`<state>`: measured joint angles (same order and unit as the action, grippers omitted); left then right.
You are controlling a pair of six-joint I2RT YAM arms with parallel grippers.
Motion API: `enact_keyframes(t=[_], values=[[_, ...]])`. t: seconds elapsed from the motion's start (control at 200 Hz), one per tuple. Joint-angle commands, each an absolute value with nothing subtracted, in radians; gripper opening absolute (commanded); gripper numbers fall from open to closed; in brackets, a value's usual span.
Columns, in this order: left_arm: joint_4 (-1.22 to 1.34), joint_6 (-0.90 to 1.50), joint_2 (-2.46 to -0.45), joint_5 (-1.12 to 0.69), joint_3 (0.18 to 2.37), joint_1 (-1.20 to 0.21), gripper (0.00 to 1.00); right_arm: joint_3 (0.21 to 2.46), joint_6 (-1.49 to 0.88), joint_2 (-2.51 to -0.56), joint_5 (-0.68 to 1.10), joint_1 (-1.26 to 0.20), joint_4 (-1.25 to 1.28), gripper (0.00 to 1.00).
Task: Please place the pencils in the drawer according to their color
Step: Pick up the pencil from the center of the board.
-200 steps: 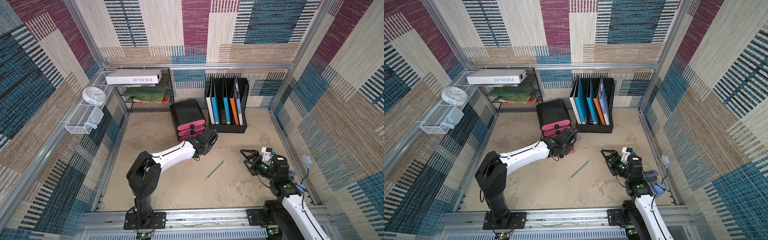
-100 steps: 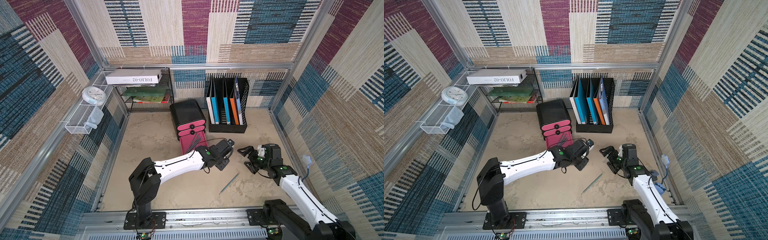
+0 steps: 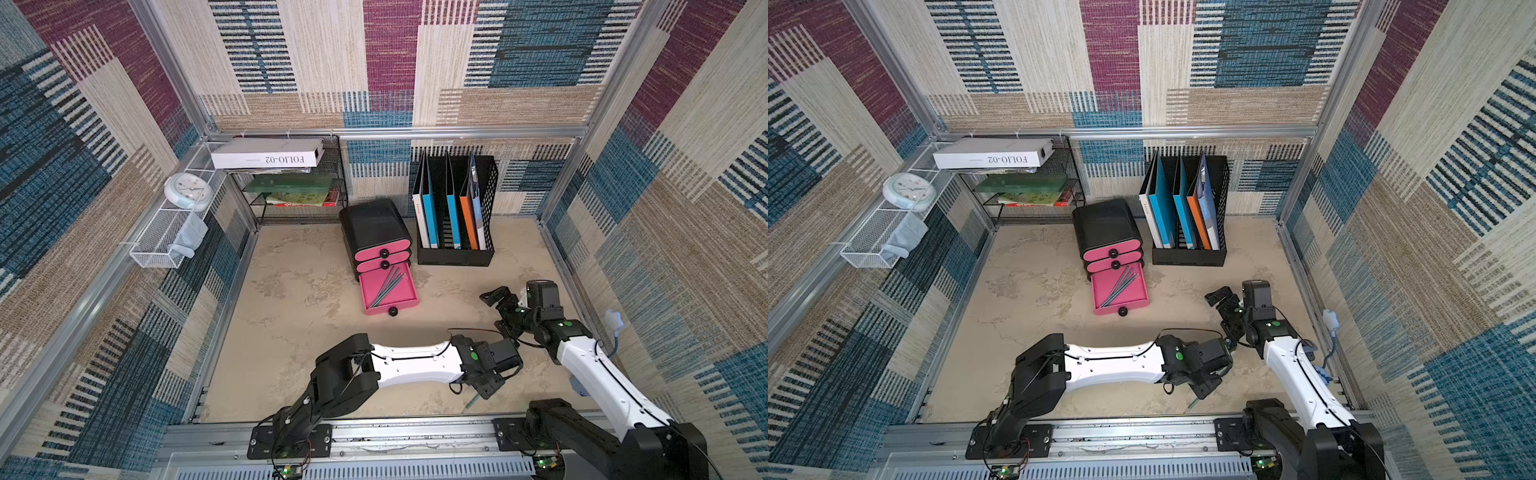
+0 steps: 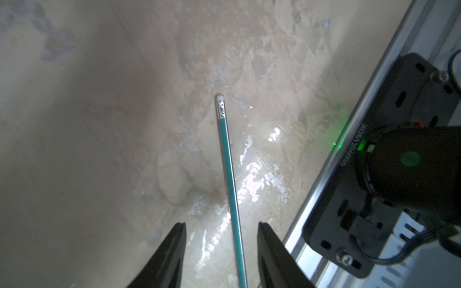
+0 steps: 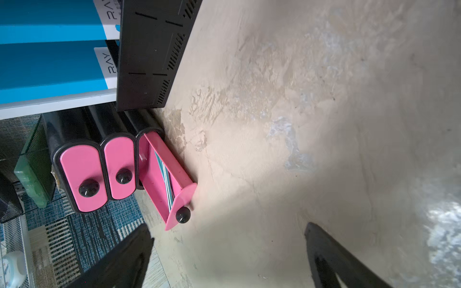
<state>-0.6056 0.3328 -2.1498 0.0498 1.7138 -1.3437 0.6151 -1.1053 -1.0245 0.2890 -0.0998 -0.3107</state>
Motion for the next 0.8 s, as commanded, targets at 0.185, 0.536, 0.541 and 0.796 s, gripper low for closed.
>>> enact_keyframes(t=[0.185,0.536,0.541,0.796], values=[[-0.887,0.275,-2.347,0.024,1.962,-1.364,0.52,0.667,-1.093,-1.052,0.292,-0.082,-0.313,0.99],[-1.030,0.279,-2.451,0.078,2.078,-1.344,0.41,0.711,-1.094,-1.052,0.308,-0.071,-0.321,0.99],[-1.030,0.281,-2.450,0.078,2.078,-1.343,0.40,0.711,-1.094,-1.052,0.308,-0.071,-0.322,0.99],[-1.030,0.287,-2.455,0.052,2.064,-1.321,0.07,0.721,-1.103,-1.060,0.314,-0.072,-0.310,0.99]])
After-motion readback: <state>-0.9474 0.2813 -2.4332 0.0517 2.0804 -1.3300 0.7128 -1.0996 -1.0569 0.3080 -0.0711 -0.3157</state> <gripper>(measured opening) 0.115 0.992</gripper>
